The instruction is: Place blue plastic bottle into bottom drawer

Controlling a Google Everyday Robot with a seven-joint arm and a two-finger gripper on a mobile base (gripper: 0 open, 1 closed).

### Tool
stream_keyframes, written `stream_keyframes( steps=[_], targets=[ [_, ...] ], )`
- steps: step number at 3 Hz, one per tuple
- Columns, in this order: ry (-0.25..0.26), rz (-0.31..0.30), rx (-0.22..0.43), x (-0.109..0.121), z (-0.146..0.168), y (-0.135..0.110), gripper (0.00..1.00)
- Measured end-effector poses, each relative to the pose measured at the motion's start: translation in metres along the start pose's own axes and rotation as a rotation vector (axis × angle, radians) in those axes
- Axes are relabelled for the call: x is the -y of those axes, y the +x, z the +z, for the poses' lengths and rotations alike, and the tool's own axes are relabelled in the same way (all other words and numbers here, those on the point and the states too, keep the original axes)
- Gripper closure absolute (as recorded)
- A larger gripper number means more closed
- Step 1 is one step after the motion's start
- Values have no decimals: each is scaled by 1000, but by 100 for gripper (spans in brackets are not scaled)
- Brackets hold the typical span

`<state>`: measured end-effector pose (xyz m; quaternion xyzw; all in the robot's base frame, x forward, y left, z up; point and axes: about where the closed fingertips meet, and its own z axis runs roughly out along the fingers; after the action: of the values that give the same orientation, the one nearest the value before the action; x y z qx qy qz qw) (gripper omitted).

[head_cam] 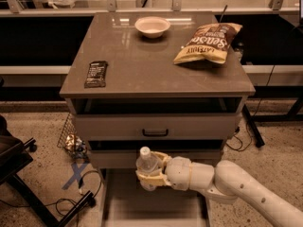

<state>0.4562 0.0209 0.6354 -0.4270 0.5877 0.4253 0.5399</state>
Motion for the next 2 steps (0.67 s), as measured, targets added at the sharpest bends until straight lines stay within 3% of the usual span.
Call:
stream_keyframes(
  steps=[1, 2],
  targets=[
    [-40, 103, 3, -8, -7, 45, 100],
    [-45, 124, 3, -10, -9, 54, 100]
  ],
)
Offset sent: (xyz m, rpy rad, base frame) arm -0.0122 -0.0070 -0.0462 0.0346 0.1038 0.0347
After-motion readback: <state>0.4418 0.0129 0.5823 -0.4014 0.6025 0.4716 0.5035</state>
